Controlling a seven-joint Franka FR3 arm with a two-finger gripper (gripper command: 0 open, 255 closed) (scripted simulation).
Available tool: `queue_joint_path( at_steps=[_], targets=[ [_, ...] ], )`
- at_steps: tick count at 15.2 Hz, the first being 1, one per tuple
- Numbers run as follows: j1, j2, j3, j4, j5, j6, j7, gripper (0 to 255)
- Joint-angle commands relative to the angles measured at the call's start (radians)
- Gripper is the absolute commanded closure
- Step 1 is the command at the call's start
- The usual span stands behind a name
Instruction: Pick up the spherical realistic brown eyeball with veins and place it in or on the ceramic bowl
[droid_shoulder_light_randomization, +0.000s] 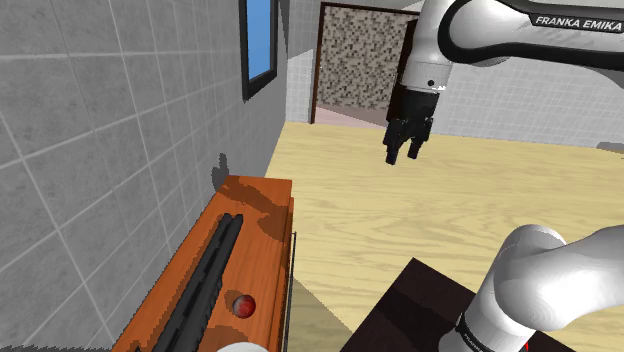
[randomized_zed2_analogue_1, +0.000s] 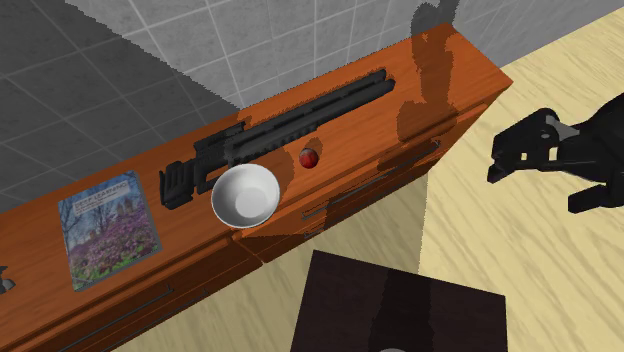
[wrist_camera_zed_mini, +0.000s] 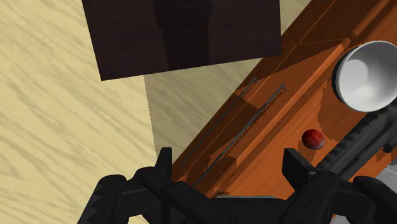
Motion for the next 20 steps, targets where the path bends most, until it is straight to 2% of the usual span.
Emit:
queue_joint_path(
  at_steps=[1,11,20],
  targets=[
    [0.000,0.000,0.000,0.000,0.000,0.000,0.000,0],
    [0.033,0.132,0.151,-0.153,0.104,0.281,0.192,0],
    [0.057,0.378,0.284,-0.172,0.157,0.548,0.361,0]
  ],
)
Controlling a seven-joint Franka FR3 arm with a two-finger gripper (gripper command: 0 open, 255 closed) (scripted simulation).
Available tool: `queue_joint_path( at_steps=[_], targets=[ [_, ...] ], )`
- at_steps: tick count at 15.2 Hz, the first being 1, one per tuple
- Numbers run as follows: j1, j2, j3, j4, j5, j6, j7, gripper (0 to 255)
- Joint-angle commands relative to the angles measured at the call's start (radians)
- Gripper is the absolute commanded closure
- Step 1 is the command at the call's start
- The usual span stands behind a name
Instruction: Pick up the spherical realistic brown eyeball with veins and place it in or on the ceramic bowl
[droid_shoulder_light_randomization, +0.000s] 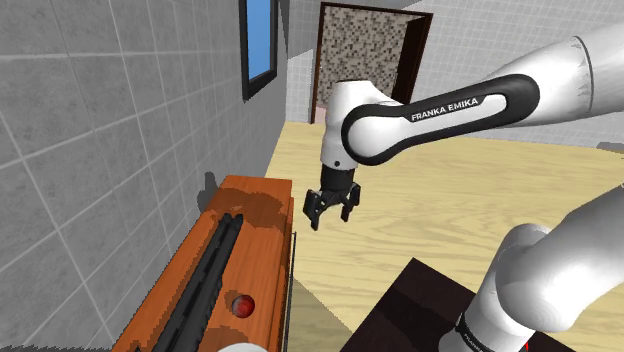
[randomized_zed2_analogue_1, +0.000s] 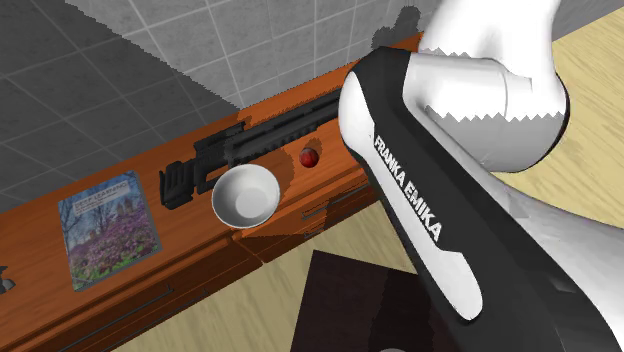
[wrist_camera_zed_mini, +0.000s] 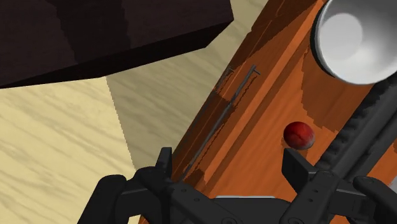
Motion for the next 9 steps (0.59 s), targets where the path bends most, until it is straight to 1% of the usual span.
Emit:
queue_joint_path(
  at_steps=[1,5,9],
  targets=[
    [0.005,0.064,0.030,0.002,0.006,0.064,0.042,0],
    [0.009,0.208,0.082,0.037,-0.007,0.173,0.127,0],
    [0.015,0.366,0.121,0.094,-0.049,0.270,0.224,0]
  ],
)
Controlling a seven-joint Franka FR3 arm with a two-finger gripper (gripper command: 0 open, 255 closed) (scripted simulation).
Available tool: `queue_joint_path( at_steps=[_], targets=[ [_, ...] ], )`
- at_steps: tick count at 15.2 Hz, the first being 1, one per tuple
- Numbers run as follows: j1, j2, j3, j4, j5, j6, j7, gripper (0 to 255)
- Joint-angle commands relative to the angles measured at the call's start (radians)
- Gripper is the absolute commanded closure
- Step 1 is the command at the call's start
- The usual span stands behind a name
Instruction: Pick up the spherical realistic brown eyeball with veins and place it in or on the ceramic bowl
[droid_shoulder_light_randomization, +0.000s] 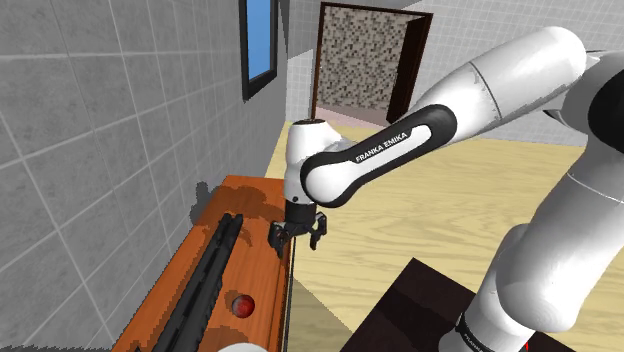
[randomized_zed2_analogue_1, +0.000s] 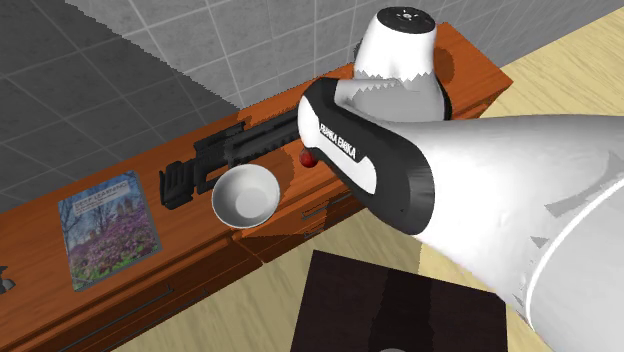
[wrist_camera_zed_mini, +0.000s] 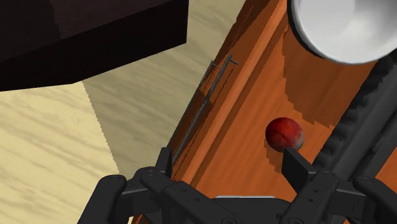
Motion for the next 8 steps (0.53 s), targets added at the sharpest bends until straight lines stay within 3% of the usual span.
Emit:
queue_joint_path(
  at_steps=[1,8],
  targets=[
    [0.005,0.091,0.018,0.034,-0.029,0.055,0.056,0],
    [0.062,0.380,0.017,0.196,-0.157,0.166,0.238,0]
  ],
)
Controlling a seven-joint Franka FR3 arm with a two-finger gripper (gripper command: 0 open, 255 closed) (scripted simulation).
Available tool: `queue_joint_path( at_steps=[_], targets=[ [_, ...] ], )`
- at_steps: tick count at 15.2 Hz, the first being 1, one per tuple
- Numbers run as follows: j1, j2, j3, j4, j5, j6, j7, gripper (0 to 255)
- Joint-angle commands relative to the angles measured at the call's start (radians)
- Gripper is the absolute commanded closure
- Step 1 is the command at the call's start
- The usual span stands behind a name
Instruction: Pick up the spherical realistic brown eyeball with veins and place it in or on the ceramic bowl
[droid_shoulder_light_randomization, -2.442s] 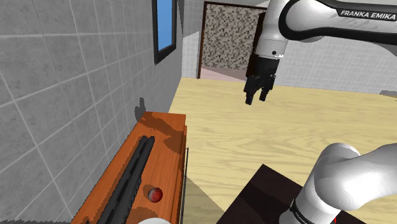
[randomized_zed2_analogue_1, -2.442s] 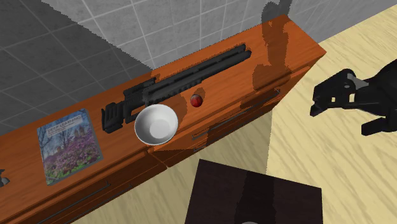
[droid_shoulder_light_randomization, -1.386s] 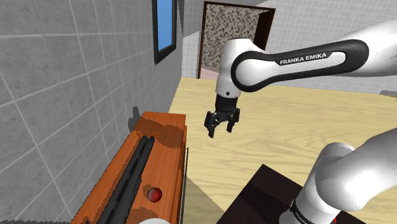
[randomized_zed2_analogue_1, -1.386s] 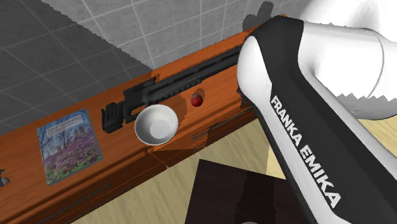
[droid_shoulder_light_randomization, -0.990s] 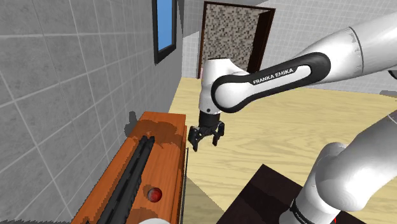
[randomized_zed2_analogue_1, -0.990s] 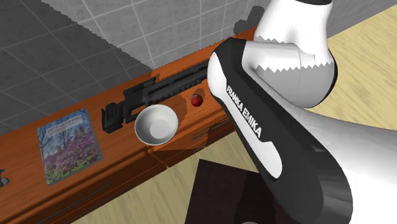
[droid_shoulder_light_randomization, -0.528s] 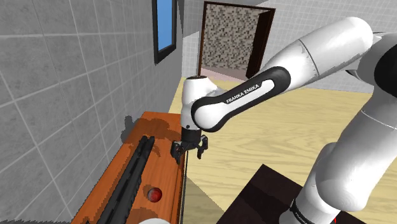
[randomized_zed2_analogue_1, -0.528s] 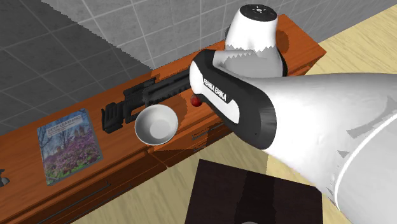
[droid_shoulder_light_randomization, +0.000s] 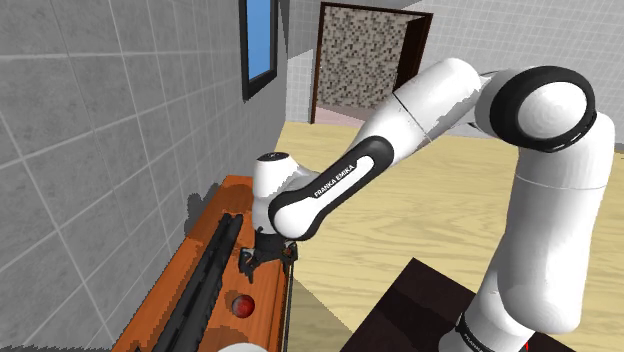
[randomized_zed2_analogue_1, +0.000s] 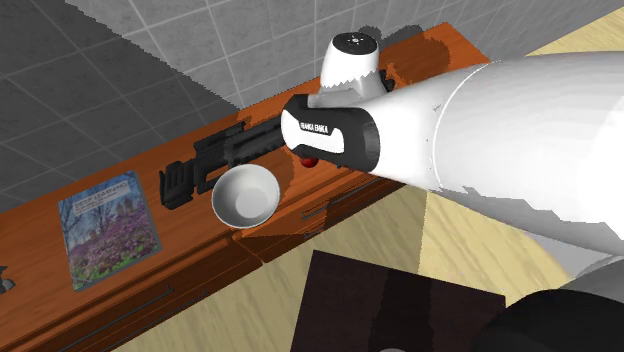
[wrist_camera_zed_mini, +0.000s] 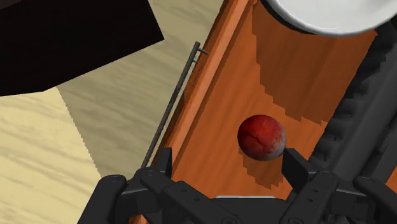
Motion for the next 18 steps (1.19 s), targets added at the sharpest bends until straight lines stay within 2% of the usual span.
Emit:
queue_joint_path(
  at_steps=[1,6,14,18],
  targets=[
    [0.024,0.090,-0.011,0.064,-0.039,0.021,0.051,0],
    [0.097,0.289,-0.052,0.228,-0.102,0.050,0.146,0],
    [0.124,0.376,-0.076,0.242,-0.129,0.122,0.166,0],
    [0.124,0.376,-0.076,0.242,-0.128,0.122,0.166,0]
  ],
)
